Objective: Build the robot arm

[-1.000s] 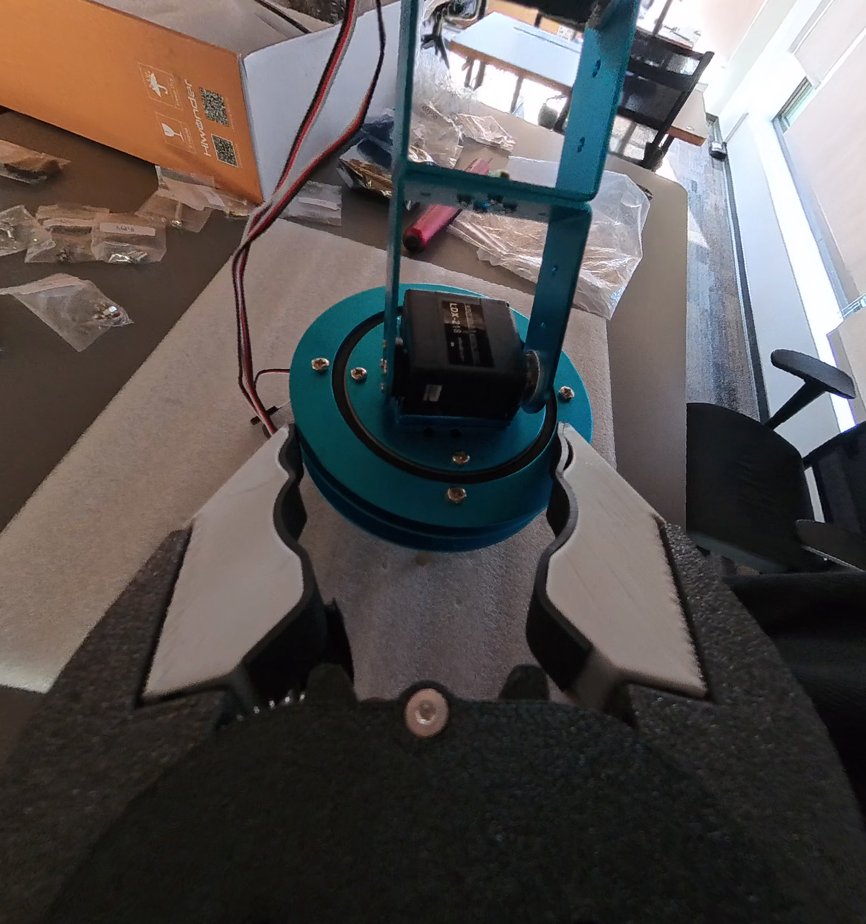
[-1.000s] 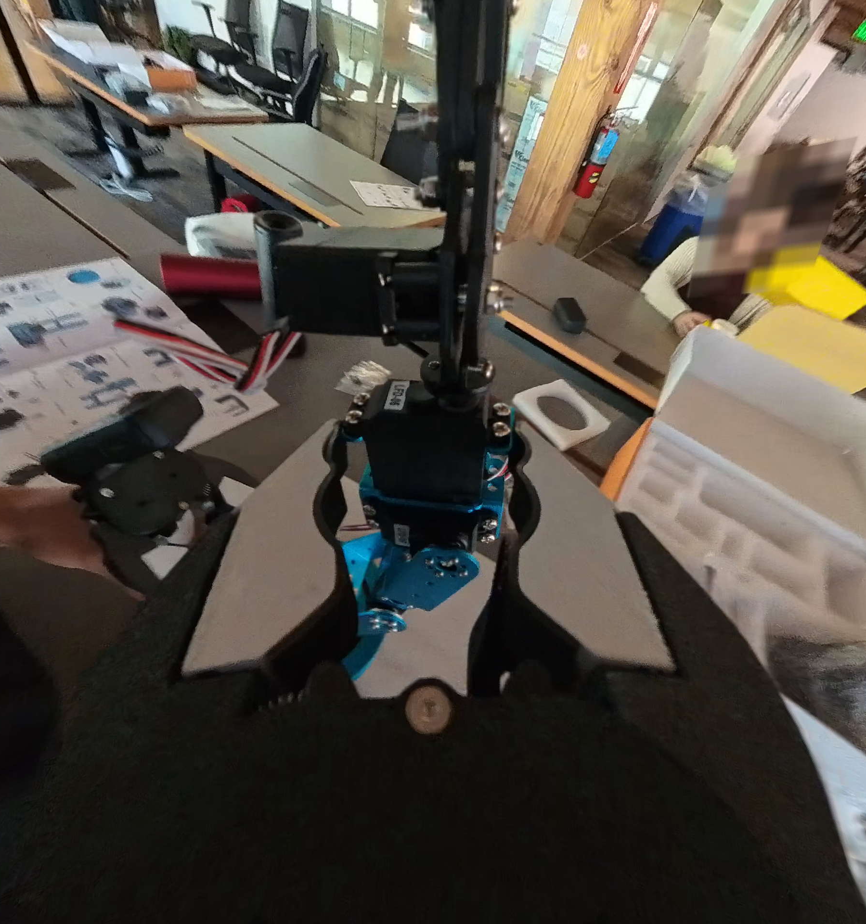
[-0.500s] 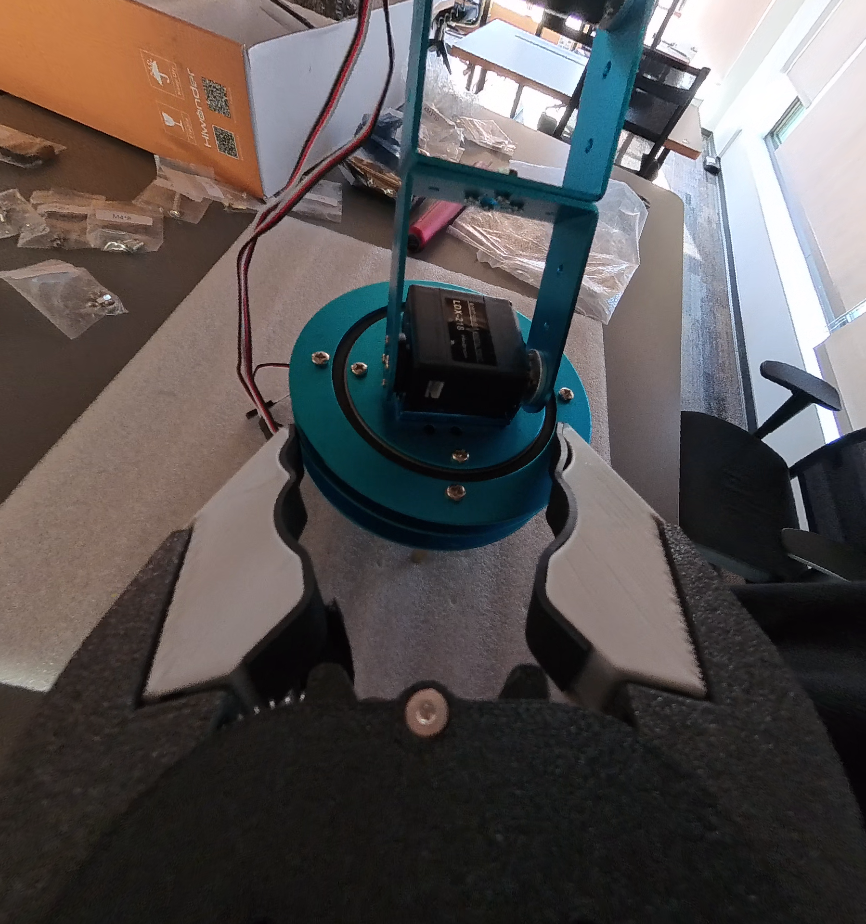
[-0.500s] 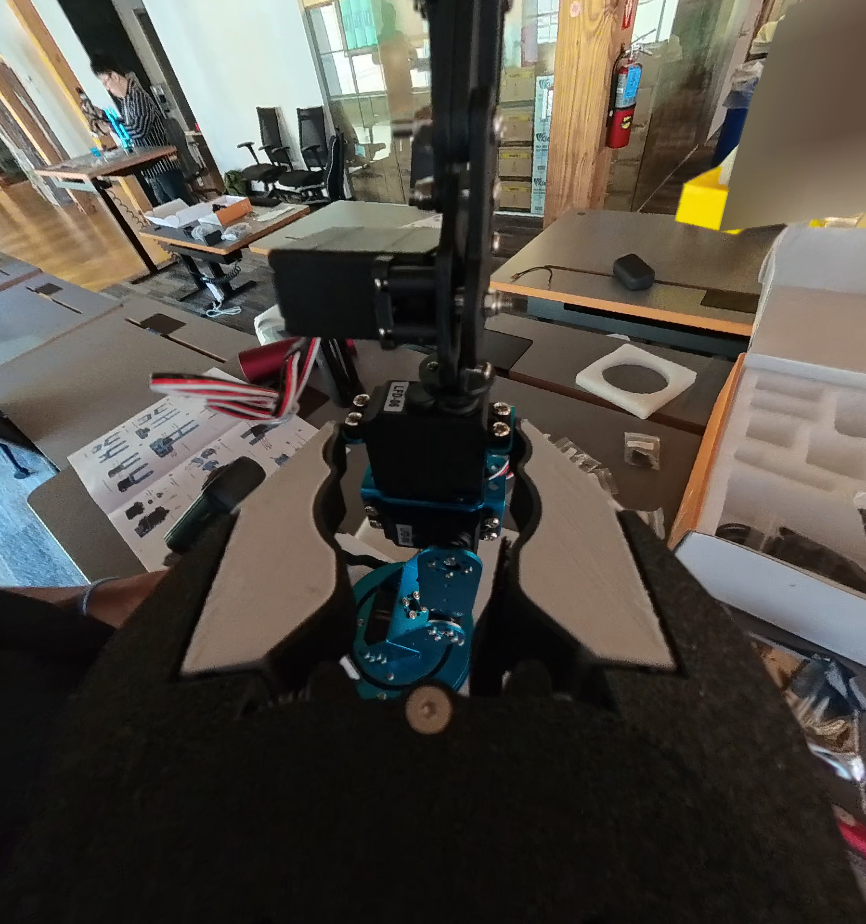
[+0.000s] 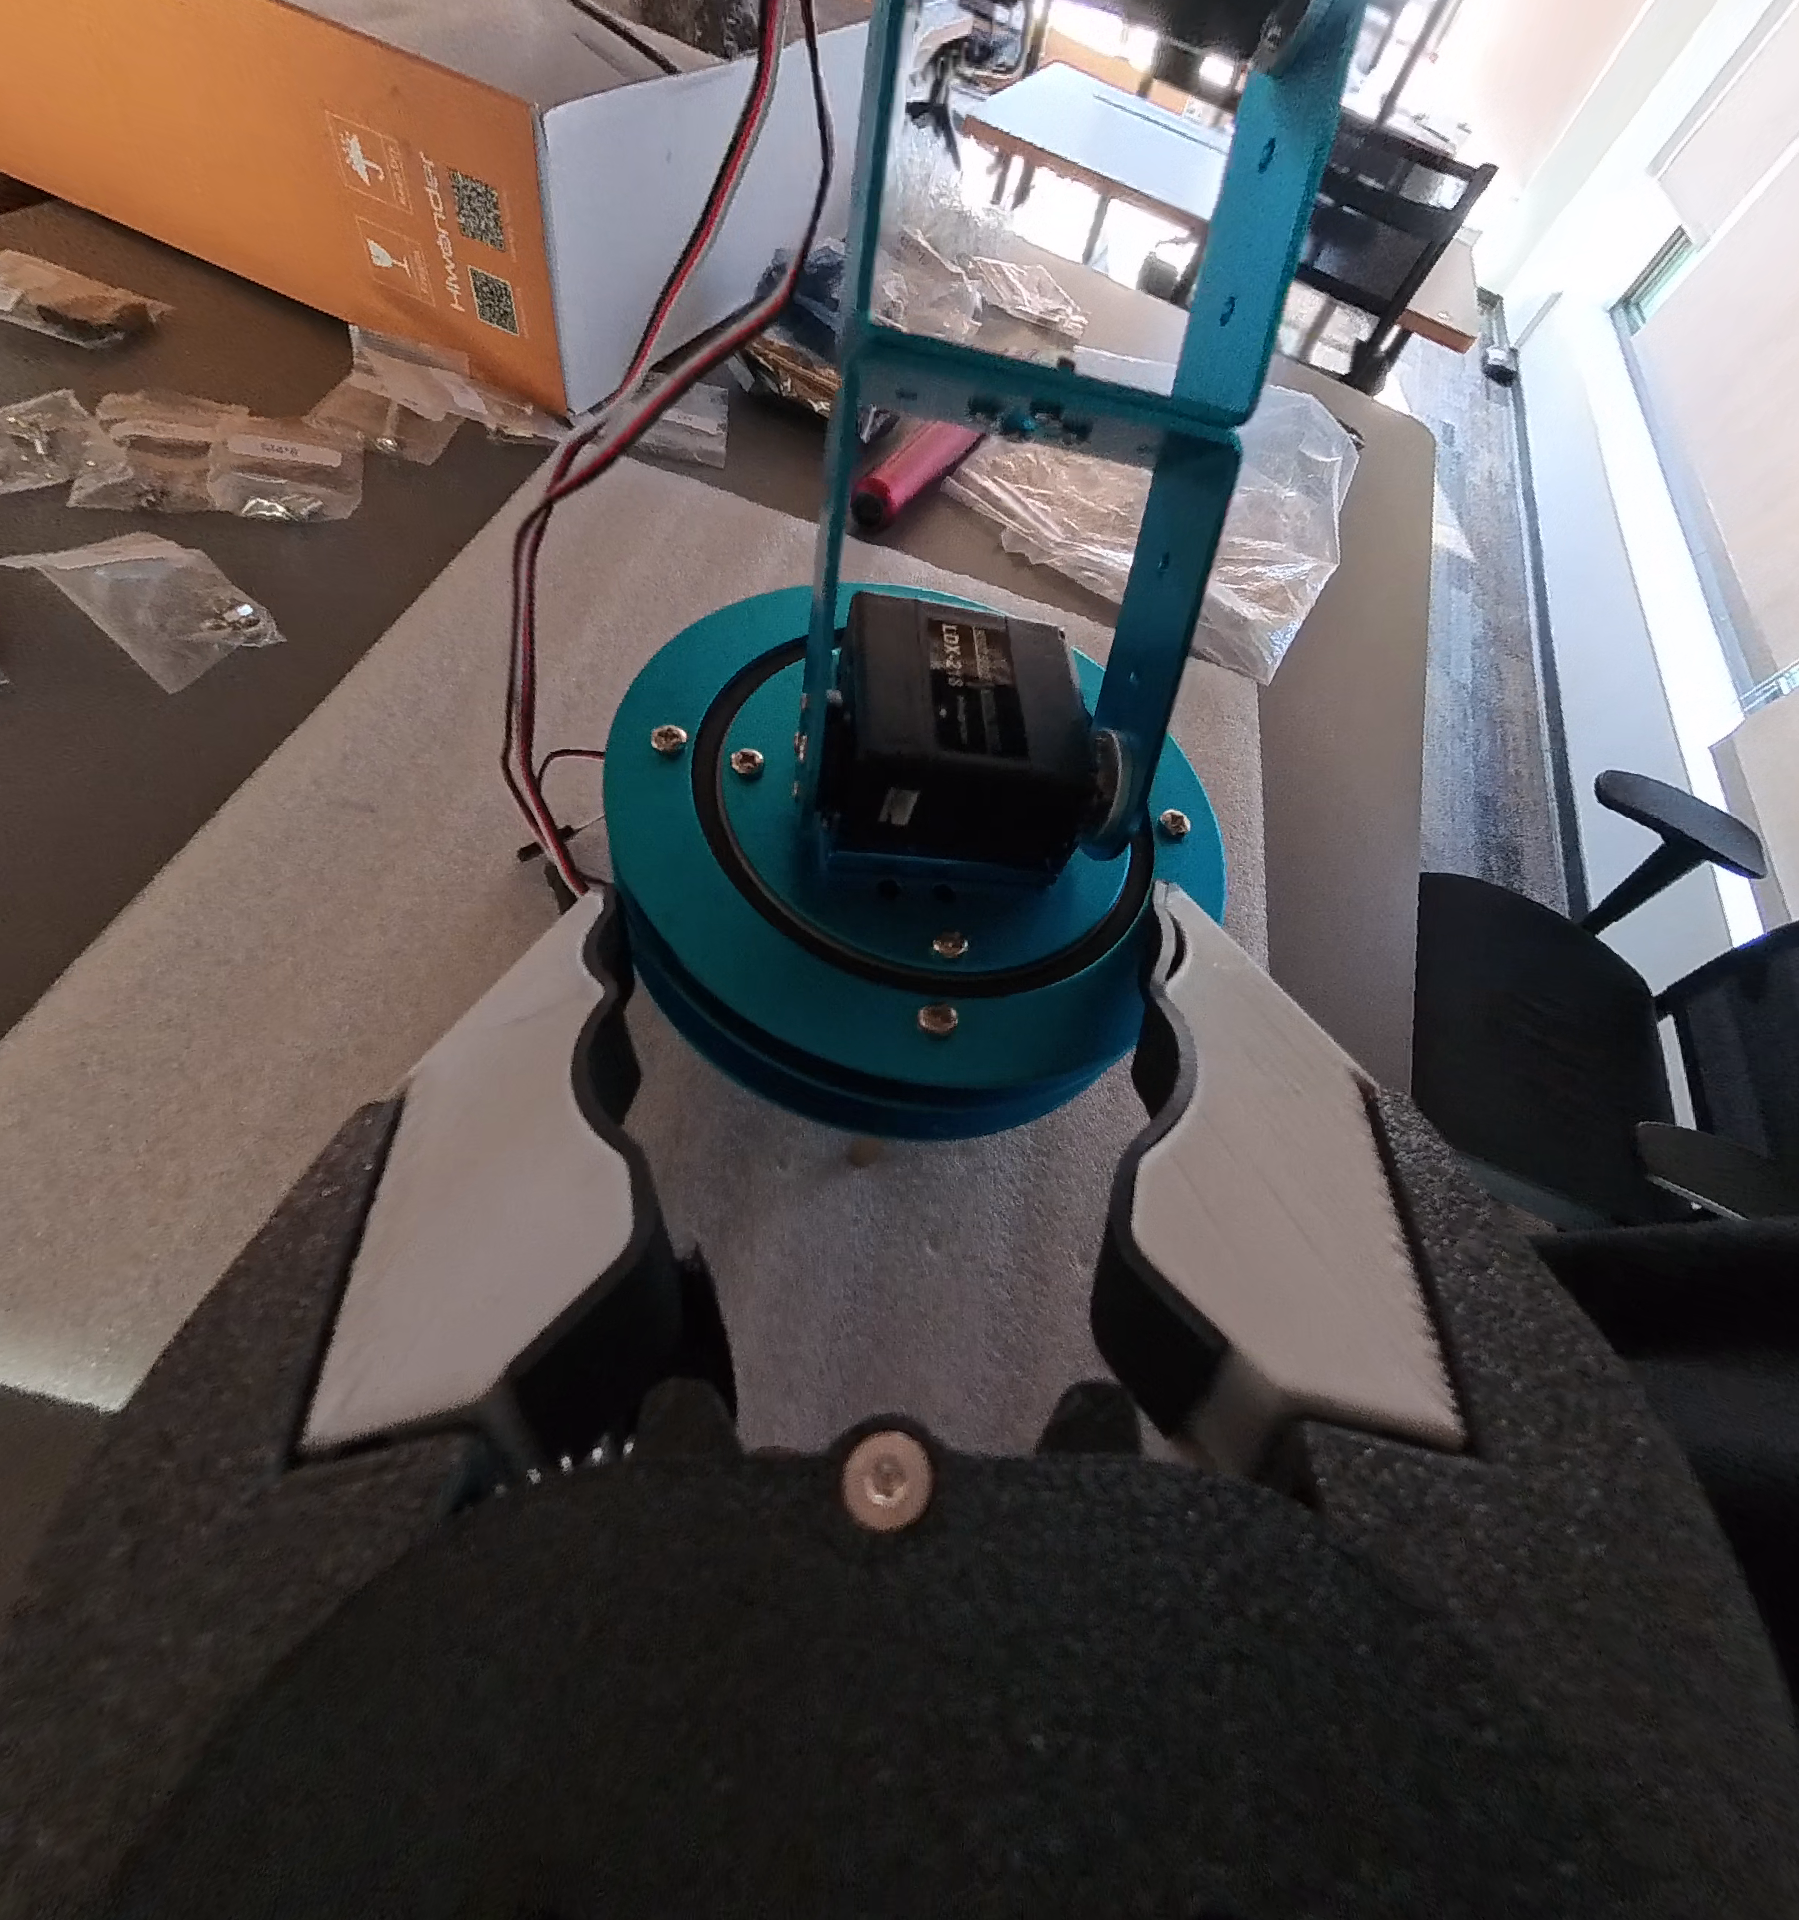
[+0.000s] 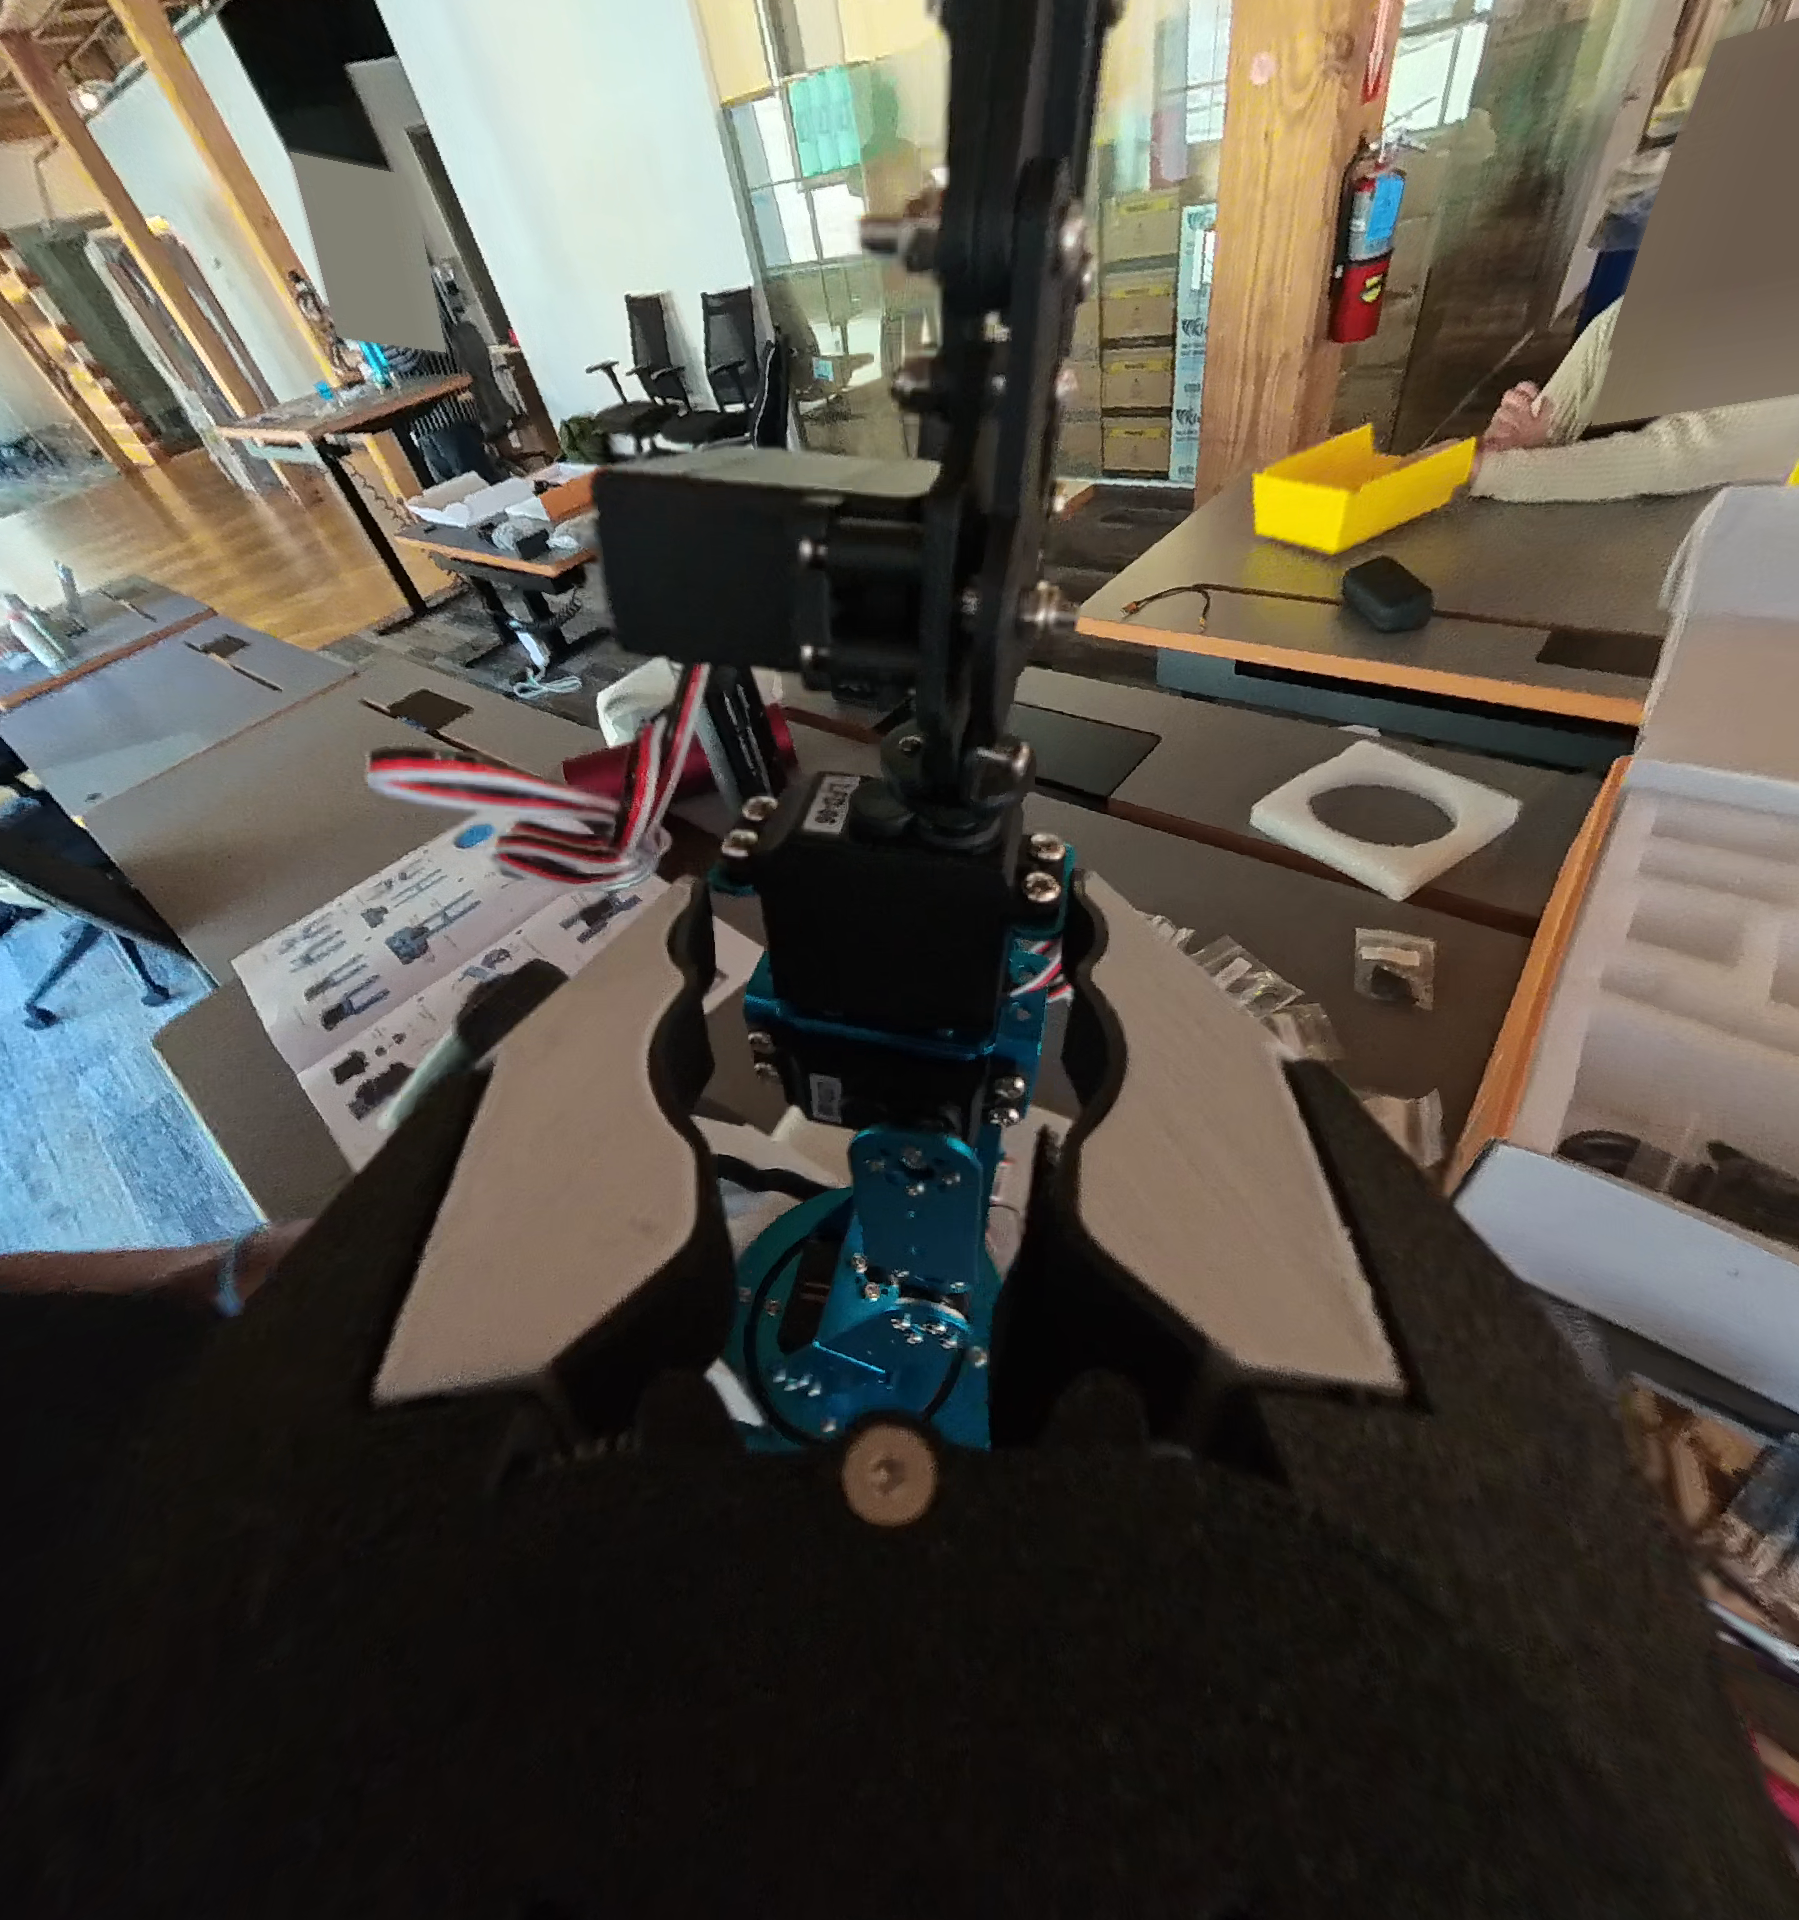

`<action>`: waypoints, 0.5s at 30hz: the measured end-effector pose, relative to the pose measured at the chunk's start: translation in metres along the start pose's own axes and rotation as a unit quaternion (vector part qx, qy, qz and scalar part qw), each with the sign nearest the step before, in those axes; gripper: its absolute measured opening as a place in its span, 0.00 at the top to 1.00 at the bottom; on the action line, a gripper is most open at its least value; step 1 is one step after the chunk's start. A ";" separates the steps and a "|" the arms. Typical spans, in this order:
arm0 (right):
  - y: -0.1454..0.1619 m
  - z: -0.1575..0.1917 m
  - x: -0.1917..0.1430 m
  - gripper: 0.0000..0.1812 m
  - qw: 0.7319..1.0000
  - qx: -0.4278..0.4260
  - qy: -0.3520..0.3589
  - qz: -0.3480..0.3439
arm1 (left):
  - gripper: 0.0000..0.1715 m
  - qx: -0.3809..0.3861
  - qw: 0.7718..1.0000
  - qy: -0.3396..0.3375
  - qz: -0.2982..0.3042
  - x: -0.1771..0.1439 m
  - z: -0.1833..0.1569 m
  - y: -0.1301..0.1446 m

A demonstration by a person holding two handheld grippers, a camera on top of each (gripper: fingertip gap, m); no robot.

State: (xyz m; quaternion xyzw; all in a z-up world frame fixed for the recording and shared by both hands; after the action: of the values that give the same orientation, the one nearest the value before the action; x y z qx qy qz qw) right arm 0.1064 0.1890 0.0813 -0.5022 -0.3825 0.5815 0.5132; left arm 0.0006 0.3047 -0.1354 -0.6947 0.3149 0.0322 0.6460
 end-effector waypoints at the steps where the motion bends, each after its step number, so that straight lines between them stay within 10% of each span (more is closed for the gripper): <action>1: 0.001 -0.001 0.000 0.63 1.000 -0.012 0.005 0.002 | 0.43 0.003 1.000 -0.003 -0.004 0.000 0.000 0.000; 15: -0.001 -0.016 -0.002 0.66 0.998 -0.016 -0.053 -0.009 | 0.48 -0.021 0.994 -0.045 -0.100 -0.014 -0.010 -0.006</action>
State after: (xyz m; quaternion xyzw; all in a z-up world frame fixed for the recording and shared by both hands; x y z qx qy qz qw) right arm 0.1219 0.1863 0.0792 -0.4757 -0.4228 0.5966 0.4890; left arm -0.0112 0.3011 -0.1225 -0.7339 0.2142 0.0054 0.6445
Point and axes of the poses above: each gripper's, where its closed fingertips meet, x out along the fingers, y out of its underside, z = x × y across the jaws, the point moved 7 cm from there along -x, back along the fingers, and after that the axes turned 8 degrees about -y, right-handed, at the moved point
